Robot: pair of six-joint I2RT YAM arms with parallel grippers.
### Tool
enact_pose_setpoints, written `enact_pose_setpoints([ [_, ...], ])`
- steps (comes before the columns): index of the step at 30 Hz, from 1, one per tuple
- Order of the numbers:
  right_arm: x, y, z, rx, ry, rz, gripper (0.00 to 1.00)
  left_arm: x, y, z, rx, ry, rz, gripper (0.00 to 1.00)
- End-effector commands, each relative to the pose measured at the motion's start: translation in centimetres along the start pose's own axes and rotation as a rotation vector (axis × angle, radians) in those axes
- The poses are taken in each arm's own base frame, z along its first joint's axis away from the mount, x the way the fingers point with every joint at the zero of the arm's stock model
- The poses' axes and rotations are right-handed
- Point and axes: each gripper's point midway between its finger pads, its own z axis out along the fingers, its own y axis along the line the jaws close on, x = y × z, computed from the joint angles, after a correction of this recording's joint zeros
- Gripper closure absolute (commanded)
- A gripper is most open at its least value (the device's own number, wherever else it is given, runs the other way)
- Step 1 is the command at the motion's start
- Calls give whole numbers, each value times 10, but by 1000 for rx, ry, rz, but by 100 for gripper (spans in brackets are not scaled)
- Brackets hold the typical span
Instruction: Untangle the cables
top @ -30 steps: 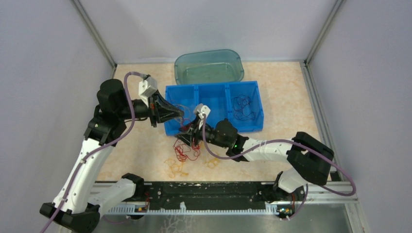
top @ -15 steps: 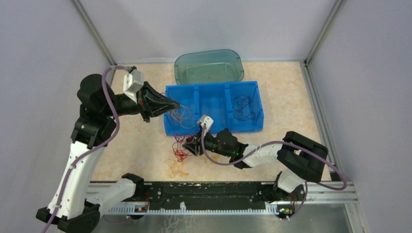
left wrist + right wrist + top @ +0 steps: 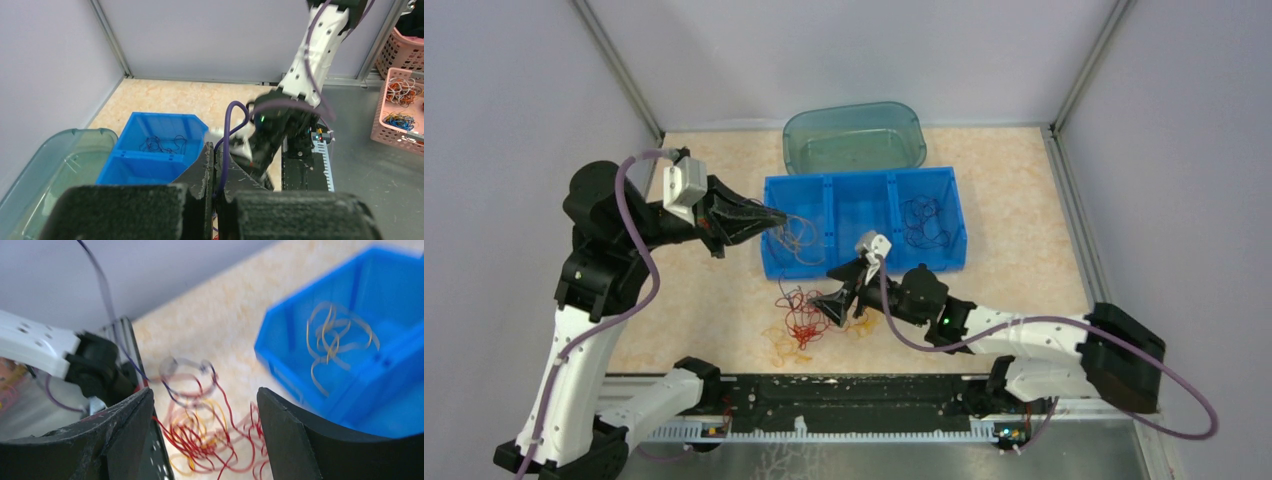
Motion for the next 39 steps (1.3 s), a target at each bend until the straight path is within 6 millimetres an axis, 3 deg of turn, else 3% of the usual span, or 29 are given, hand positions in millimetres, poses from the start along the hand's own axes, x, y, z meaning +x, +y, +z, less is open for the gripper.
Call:
enact_pose_setpoints([
  [1,-53,28,-12,-82,-39,-108,23,21,4,-1,-16,40,19,99],
  [7,-91,59,-10,-214,-113,-166,23,22,7,1,-13,44,20,99],
  [15,-103,73,44,-291,-139,-198,29,9,9,2,-21,28,23,99],
  [19,-94,62,66,-250,-137,-173,41,1,8,1,-23,18,38,99],
  [24,-65,52,78,-224,-100,-134,51,-20,11,0,-38,-10,91,99],
  [33,-18,33,88,-162,-28,-103,57,-81,13,-3,-78,-113,224,99],
  [39,17,16,83,-108,34,-72,63,-131,15,-10,-131,-202,364,99],
])
